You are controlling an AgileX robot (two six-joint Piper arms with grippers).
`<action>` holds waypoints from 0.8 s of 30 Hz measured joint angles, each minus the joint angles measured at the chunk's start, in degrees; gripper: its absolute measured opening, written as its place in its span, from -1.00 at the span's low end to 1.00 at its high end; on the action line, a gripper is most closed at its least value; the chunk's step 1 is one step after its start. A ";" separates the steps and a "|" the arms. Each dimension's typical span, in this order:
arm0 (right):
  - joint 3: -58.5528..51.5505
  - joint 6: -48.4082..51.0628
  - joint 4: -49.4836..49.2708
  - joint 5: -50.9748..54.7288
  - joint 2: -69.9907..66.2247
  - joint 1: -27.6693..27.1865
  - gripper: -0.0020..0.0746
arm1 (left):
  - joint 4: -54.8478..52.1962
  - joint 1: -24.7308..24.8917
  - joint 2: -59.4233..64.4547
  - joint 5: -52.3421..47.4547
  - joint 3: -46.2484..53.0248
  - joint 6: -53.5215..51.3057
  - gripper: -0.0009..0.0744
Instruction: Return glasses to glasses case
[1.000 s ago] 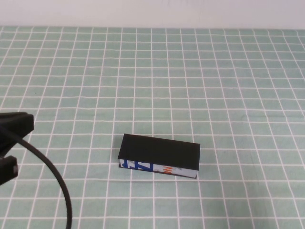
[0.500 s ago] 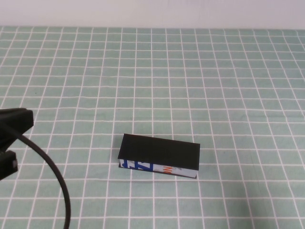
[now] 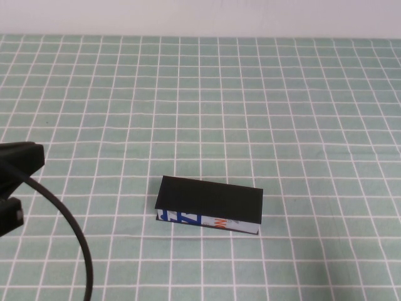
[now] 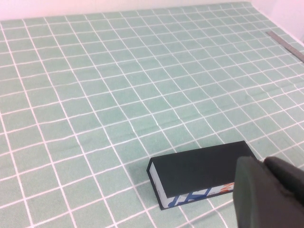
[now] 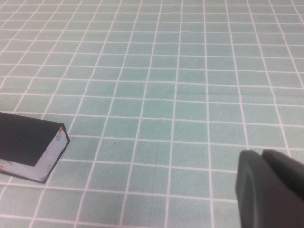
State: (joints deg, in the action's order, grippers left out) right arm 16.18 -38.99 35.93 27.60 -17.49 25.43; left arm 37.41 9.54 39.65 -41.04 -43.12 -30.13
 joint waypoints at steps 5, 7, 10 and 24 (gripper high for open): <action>0.00 0.00 0.00 0.00 0.00 0.00 -0.98 | 0.00 0.00 0.00 0.00 0.00 0.00 -0.98; 0.00 0.00 0.13 0.00 0.00 0.00 -0.98 | 0.00 0.00 0.00 0.00 0.00 0.00 -0.98; 0.00 0.00 0.13 0.00 0.00 0.00 -0.98 | 0.14 0.00 -0.13 1.83 0.66 0.00 -0.98; 0.00 0.00 0.13 0.00 0.00 0.00 -0.98 | -31.81 0.10 -25.78 20.63 24.23 24.56 -0.98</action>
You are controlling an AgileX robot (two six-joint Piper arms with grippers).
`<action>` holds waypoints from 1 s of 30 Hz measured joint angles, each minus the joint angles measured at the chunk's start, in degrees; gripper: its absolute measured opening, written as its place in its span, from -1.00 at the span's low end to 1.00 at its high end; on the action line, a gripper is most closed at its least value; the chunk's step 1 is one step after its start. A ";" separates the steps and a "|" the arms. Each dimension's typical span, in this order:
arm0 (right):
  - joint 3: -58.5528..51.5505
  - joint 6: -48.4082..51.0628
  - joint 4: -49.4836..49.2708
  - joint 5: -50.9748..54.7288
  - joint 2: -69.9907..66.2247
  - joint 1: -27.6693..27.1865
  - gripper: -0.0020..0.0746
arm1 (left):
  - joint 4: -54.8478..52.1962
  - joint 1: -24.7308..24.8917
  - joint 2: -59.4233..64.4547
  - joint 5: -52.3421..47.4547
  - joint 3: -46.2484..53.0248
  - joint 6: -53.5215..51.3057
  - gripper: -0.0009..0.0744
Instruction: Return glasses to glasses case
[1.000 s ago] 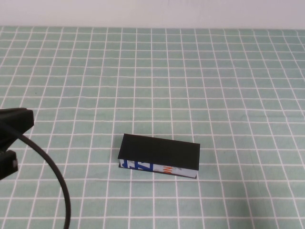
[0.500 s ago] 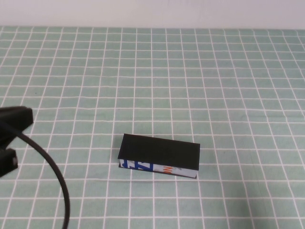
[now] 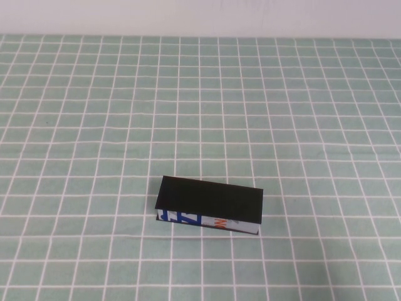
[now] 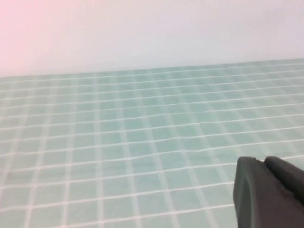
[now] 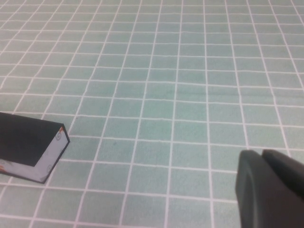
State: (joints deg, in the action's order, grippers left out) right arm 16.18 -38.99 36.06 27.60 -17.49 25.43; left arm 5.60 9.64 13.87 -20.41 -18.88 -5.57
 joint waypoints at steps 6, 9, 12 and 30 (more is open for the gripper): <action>0.00 0.00 0.00 0.00 0.00 0.00 -0.98 | -8.59 0.00 -9.44 3.19 11.79 8.54 -0.98; 0.00 0.00 0.00 0.00 0.00 0.00 -0.98 | -9.10 0.00 -12.96 3.32 16.91 8.89 -0.98; 0.00 0.00 0.00 0.00 0.00 0.00 -0.98 | -9.22 0.00 -14.23 2.16 19.93 9.04 -0.98; 0.00 0.00 0.00 0.00 0.00 0.00 -0.98 | -9.22 0.00 -14.45 0.03 20.18 9.23 -0.98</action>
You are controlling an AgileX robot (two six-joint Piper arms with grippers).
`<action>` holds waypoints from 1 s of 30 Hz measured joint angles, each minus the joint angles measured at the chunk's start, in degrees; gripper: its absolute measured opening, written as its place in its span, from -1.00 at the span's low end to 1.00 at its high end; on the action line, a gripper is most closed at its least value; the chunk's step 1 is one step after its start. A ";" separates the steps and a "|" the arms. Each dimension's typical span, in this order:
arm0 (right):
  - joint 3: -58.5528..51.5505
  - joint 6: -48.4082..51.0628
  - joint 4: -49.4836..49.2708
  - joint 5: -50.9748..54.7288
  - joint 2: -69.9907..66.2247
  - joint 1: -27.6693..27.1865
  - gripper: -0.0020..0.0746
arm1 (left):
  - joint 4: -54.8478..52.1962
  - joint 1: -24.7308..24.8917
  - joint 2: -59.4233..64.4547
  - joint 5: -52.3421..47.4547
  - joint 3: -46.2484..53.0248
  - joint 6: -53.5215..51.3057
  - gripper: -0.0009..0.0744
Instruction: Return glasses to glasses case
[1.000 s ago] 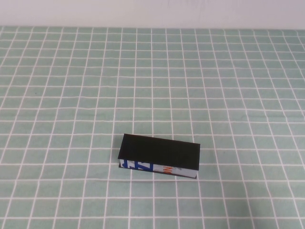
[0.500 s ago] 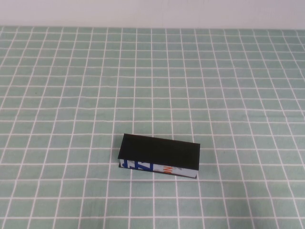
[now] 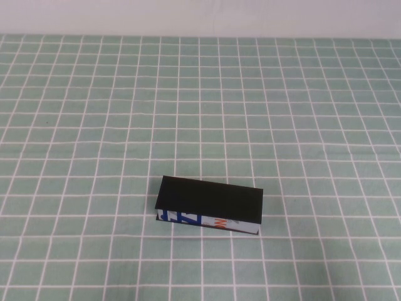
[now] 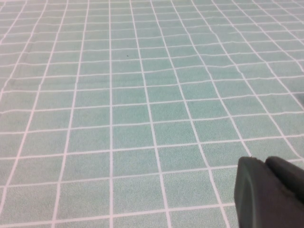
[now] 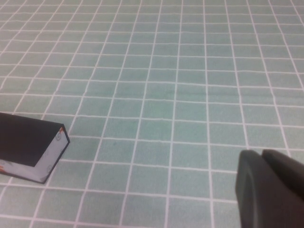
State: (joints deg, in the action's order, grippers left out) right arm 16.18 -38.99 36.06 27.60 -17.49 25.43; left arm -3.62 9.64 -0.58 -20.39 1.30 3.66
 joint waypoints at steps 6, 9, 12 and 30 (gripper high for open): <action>0.00 0.00 0.00 0.00 0.00 0.00 -0.98 | 0.00 0.00 0.00 0.00 0.00 0.00 -0.98; 0.00 0.00 0.00 0.00 0.00 0.00 -0.98 | 0.00 0.00 0.00 0.00 0.00 0.00 -0.98; 0.00 0.00 0.00 0.00 0.00 0.00 -0.98 | 0.00 0.00 0.00 0.00 0.00 0.00 -0.98; 0.00 -0.14 0.00 -0.61 0.00 -27.04 -0.98 | 0.00 0.00 0.00 -0.10 0.00 0.00 -0.98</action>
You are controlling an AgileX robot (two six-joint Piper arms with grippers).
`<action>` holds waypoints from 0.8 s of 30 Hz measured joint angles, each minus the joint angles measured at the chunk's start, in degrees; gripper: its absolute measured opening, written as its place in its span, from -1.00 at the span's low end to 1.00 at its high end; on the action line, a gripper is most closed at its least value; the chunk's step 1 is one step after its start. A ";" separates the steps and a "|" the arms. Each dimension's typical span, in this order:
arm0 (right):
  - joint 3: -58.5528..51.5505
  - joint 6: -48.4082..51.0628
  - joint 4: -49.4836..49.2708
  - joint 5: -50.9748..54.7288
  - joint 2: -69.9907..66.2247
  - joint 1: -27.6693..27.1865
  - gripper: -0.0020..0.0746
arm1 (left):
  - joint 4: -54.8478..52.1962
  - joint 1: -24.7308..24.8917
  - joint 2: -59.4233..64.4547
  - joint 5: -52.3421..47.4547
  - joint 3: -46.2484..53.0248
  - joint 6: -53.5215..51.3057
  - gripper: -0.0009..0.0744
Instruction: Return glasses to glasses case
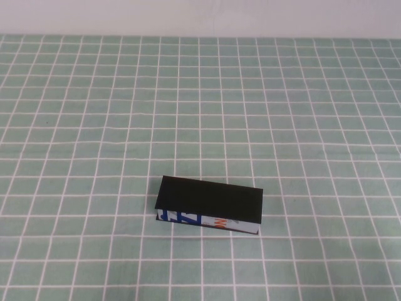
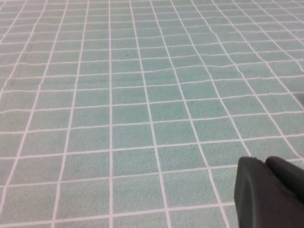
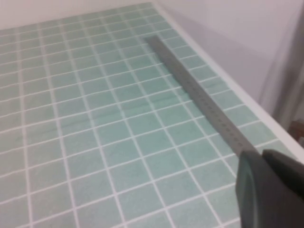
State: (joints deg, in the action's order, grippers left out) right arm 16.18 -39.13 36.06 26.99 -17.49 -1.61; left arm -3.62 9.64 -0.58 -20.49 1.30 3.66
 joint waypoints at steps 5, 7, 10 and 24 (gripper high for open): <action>0.00 0.00 0.11 0.23 0.00 -1.45 -0.98 | 0.00 0.00 0.00 0.00 0.00 0.00 -0.98; 0.00 0.00 -0.33 -0.35 0.11 -1.45 -0.98 | 0.00 0.00 0.00 0.00 0.00 0.00 -0.98; 0.00 0.00 -4.92 -2.11 1.67 -1.45 -0.98 | 0.00 0.00 0.00 0.00 0.00 0.00 -0.98; -10.87 43.24 -39.77 -16.89 12.21 -1.49 -0.98 | 0.00 0.00 0.00 0.00 0.00 0.00 -0.98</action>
State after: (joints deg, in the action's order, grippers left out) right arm 5.30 4.12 -3.72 10.10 -5.28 -3.10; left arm -3.62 9.64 -0.58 -20.49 1.30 3.66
